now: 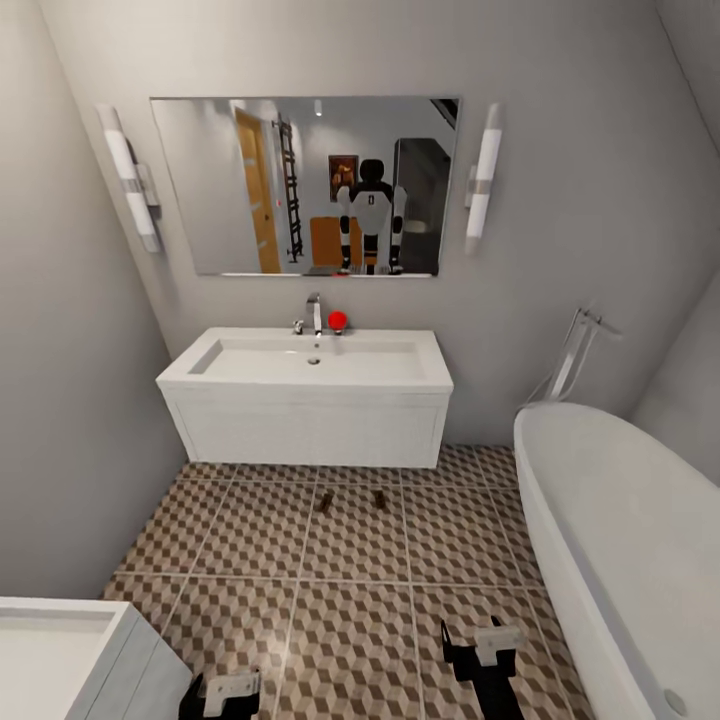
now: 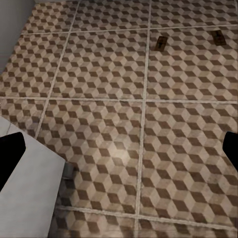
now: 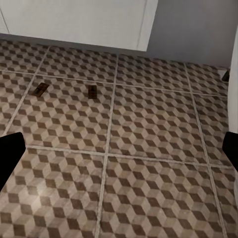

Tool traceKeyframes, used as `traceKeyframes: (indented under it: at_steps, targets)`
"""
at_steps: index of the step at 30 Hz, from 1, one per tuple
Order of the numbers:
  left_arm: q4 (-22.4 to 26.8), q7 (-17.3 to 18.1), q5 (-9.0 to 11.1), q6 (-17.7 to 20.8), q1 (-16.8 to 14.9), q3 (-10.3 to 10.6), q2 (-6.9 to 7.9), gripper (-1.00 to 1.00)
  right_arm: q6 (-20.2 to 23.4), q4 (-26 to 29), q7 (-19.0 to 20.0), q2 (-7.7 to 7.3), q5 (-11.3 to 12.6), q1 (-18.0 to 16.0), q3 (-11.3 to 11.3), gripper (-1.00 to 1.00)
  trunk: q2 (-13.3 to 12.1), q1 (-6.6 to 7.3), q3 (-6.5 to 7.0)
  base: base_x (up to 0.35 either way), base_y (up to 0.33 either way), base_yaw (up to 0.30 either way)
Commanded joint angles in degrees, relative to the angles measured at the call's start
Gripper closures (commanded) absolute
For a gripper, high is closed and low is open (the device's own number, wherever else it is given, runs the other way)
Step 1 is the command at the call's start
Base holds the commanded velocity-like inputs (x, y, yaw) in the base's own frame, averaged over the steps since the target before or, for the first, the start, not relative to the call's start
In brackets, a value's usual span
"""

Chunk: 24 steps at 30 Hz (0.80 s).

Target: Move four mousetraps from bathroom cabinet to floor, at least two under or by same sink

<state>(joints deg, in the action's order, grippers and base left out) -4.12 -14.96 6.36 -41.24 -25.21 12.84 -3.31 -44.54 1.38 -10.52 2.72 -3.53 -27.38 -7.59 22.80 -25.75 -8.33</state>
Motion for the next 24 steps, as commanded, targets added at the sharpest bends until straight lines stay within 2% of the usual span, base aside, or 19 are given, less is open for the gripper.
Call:
traceKeyframes:
  at_steps: [1,24]
  targets:
    - [-0.24,-0.01,0.57,-0.33,-0.05,0.51,-0.02,-1.00,-0.05,-0.06,-0.61,0.01,-0.36,-0.06,-0.29,-1.00,0.12,-0.04,-0.03,0.000,0.000,0.000]
    - [-0.27,0.02,0.58,-0.02,0.58,0.52,0.22,-1.00,-0.01,-0.06,-0.64,0.28,-0.41,-0.04,-0.28,-1.00,0.12,-0.04,1.89,0.000,0.000,0.000]
